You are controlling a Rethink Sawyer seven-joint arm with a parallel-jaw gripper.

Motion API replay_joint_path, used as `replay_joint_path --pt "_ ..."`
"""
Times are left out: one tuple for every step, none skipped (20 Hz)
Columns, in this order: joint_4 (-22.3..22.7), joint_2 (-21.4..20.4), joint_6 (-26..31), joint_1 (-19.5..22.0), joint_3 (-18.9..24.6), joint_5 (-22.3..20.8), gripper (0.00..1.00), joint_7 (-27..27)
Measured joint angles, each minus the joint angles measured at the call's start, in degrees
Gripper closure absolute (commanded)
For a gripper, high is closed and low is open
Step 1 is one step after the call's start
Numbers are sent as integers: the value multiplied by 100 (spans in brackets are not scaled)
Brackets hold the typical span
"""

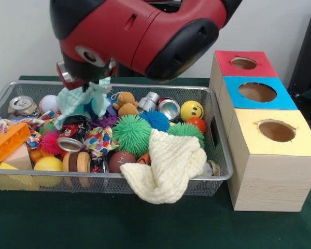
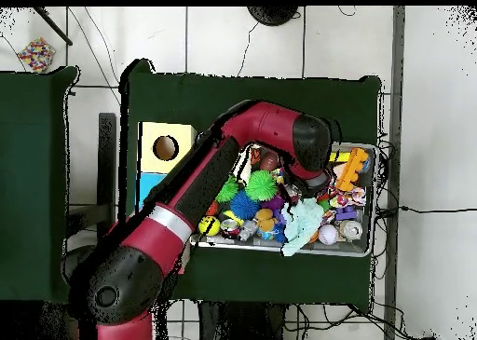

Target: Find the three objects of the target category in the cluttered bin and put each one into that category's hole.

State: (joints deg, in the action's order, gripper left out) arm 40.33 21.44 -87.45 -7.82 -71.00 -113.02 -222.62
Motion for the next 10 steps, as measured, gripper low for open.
replay_joint_path --pt "51 -70 -107 -43 0 0 100 0" --pt "73 -110 -177 -67 0 0 100 0" --pt "94 -164 -262 -94 -2 -1 100 0" --pt "108 -207 -324 -115 -2 0 100 0" --pt "121 -250 -387 -138 1 5 100 0" --pt "150 -359 -486 -187 0 39 100 0" --pt "160 -407 -498 -204 -1 74 100 0" --pt "169 -455 -509 -220 -2 109 100 0" --pt "178 -521 -509 -238 -1 172 100 0" --pt "186 -587 -509 -256 -1 236 100 0"
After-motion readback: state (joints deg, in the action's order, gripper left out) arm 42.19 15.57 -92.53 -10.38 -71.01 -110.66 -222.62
